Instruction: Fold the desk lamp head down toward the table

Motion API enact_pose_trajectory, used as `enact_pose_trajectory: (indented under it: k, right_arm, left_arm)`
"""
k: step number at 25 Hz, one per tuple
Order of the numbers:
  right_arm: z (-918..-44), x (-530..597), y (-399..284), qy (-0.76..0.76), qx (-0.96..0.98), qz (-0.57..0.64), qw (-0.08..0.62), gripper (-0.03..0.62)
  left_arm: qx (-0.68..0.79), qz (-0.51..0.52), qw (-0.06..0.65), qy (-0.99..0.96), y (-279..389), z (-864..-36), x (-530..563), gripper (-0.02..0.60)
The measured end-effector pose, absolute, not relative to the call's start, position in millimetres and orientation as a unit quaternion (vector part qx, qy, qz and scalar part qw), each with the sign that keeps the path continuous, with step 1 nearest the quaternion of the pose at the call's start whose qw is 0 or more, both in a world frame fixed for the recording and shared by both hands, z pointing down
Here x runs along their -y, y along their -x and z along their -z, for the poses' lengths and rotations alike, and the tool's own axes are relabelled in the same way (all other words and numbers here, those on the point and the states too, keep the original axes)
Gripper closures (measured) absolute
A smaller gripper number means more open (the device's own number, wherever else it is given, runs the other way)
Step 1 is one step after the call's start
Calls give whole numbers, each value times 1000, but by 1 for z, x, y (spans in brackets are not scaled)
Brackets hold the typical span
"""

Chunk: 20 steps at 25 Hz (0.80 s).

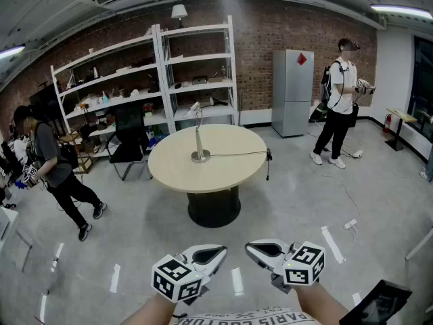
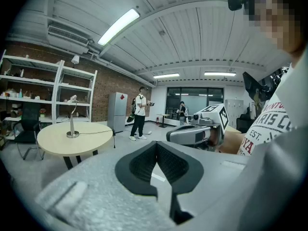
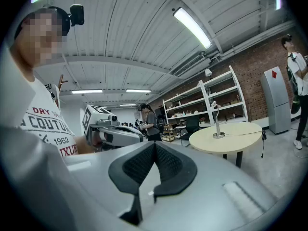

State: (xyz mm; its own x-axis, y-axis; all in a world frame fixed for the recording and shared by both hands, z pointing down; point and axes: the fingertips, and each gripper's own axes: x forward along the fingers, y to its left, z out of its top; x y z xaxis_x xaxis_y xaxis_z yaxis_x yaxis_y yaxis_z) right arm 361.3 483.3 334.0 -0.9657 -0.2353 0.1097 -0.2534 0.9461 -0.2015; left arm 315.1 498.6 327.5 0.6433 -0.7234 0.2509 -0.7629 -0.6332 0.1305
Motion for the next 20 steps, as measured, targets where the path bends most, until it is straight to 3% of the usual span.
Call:
enact_pose_trajectory:
  k: [20]
  right_arm:
    - [-357, -470, -383, -114, 982, -143, 41, 589]
  left_arm:
    - [409, -78, 129, -900, -343, -340, -483, 580]
